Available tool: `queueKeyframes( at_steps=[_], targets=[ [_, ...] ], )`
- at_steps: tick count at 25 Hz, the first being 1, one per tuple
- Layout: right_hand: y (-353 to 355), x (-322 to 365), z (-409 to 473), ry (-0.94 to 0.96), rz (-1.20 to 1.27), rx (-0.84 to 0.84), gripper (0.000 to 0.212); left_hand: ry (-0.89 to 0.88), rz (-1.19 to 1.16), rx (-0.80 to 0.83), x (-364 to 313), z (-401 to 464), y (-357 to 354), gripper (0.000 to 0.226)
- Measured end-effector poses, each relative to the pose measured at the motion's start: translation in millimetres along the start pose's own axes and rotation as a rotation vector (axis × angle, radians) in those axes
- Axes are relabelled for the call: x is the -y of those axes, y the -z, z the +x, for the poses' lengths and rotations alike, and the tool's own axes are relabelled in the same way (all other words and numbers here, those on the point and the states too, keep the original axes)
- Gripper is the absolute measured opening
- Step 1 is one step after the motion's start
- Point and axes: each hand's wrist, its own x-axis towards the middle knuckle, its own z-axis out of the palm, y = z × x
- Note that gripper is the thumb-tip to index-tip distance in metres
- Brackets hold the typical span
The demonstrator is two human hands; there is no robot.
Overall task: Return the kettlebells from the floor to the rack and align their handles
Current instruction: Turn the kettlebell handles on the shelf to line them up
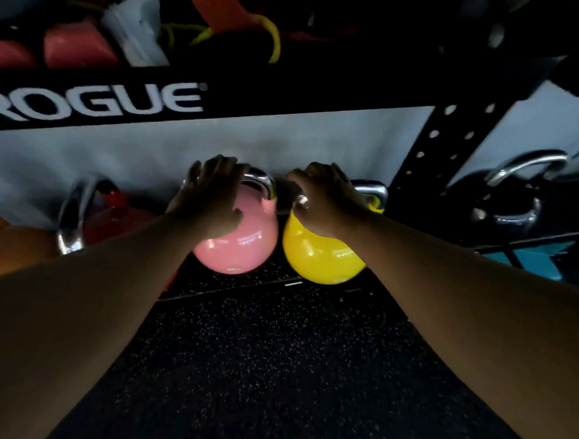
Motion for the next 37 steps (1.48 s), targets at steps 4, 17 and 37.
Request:
queueKeyframes(
  at_steps=[4,17,37],
  targets=[
    [30.7,-57.5,-63.8,-0.016,-0.061,0.027,0.050,-0.133,0.113,0.030,-79.9,-10.6,4.0,0.071],
    [136.7,-302.0,-265.7,-0.230,-0.100,0.063,0.048,-0.304,0.143,0.153,-382.3,49.0,22.2,0.050],
    [100.4,-543.0,-101.2,-0.301,-0.004,0.133,0.050,0.034,-0.219,0.093,-525.9,282.3,-73.7,0.059]
  ],
)
